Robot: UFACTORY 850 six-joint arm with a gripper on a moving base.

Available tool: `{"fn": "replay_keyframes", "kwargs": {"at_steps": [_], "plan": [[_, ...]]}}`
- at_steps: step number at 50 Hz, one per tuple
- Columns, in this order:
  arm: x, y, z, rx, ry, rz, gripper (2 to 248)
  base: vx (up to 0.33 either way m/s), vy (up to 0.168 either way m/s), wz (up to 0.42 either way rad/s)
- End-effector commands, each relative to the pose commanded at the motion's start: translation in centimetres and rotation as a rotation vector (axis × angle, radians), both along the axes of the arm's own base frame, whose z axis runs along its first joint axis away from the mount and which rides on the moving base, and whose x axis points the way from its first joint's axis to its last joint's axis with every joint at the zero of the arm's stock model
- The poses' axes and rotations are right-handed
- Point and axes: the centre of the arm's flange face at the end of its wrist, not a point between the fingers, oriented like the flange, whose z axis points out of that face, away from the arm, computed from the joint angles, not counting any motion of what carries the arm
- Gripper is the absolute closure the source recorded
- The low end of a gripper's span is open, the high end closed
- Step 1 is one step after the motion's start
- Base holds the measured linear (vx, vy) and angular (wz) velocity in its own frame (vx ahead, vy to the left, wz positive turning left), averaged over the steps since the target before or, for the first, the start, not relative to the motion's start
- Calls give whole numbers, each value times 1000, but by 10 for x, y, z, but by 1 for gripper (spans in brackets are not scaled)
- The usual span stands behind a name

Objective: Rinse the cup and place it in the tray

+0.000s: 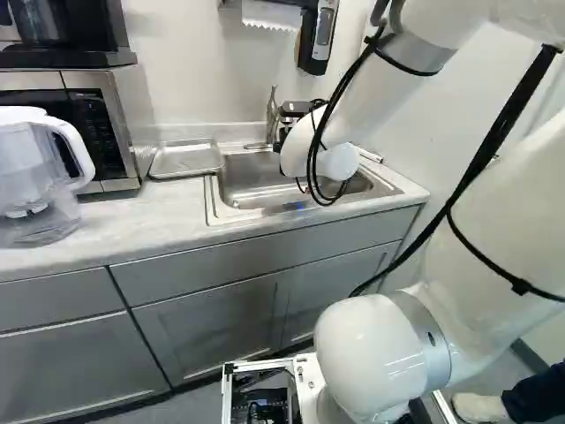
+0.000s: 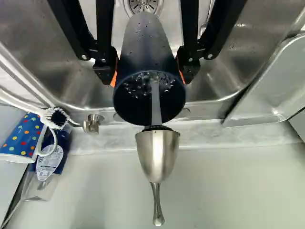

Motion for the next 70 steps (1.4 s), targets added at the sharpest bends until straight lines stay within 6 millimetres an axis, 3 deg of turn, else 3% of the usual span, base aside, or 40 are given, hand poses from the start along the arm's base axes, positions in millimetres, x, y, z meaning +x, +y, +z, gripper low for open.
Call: {"fn": "replay_keyframes", "kwargs": {"at_steps": [43,70], "plan": [[0,1,0,0,0,3,124,0,0,0],[-11,35,0,0,-1,87,124,0,0,0]]}}
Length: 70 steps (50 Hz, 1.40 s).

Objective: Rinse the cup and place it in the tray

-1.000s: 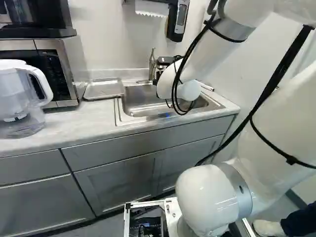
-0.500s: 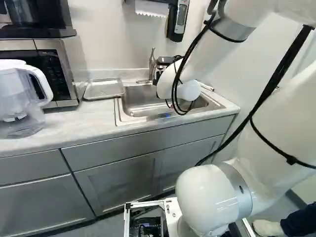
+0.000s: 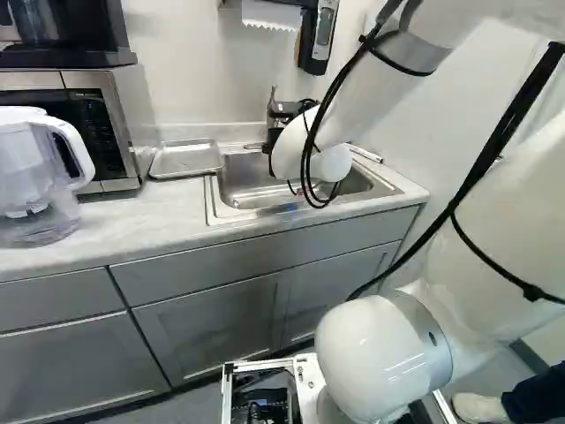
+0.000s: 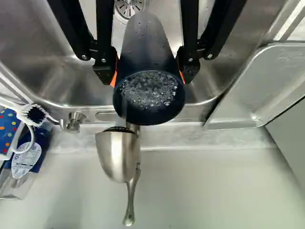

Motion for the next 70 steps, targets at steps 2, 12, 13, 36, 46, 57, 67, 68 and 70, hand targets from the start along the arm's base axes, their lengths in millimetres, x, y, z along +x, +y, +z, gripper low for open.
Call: {"fn": "replay_keyframes", "kwargs": {"at_steps": [2,12,13,36,46,57,67,68,70], "plan": [[-1,2,0,0,0,6,124,0,0,0],[-1,16,0,0,0,40,124,0,0,0],[-1,18,0,0,0,44,124,0,0,0],[-5,50,19,9,-41,121,124,0,0,0],[-10,56,28,11,-50,139,124,0,0,0],[-15,61,37,10,-49,153,124,0,0,0],[-15,68,45,7,-44,169,124,0,0,0],[-15,69,46,7,-45,170,124,0,0,0],[-15,70,48,8,-49,173,124,0,0,0]]}}
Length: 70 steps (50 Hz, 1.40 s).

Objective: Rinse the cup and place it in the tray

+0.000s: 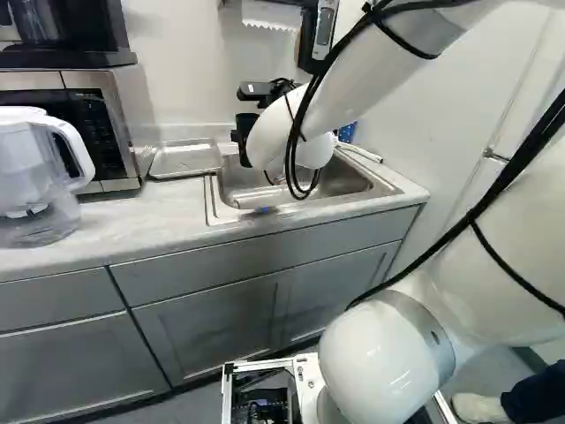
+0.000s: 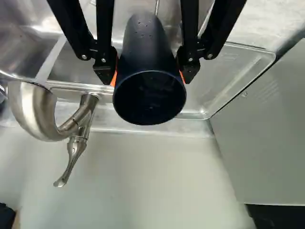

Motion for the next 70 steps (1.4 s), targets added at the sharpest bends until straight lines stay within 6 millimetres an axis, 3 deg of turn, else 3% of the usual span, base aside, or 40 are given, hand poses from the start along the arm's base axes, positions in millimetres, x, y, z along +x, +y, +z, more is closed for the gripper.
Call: {"fn": "replay_keyframes", "kwargs": {"at_steps": [19,41,70], "plan": [[1,13,20,14,-39,29,124,0,0,0],[-1,13,41,67,-44,20,124,0,0,0],[-1,13,41,337,71,-33,124,0,0,0]]}}
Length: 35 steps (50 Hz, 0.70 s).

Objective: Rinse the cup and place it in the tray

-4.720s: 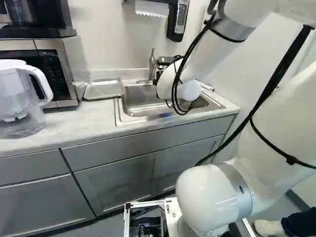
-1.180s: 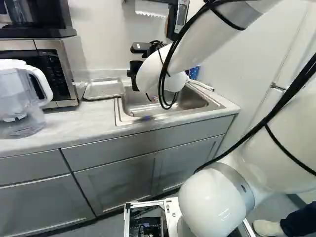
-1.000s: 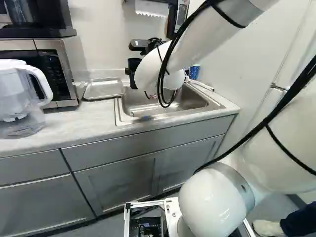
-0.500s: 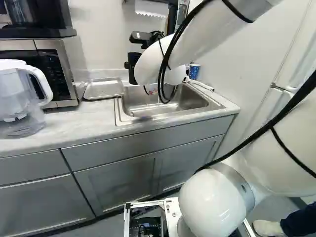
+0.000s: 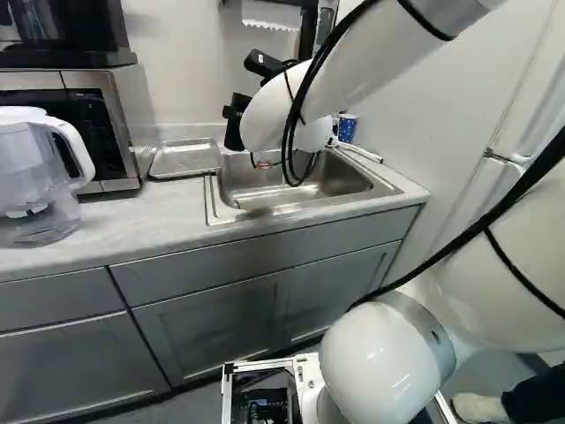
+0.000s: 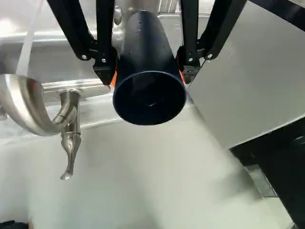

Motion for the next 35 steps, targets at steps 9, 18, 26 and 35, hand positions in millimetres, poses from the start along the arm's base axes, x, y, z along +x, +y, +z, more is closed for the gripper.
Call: {"fn": "replay_keyframes", "kwargs": {"at_steps": [9,18,26,35], "plan": [[0,0,0,86,38,-14,124,0,0,0],[0,0,0,173,76,-27,124,0,0,0],[0,0,0,247,109,-39,124,0,0,0],[0,0,0,333,146,-53,124,0,0,0]]}}
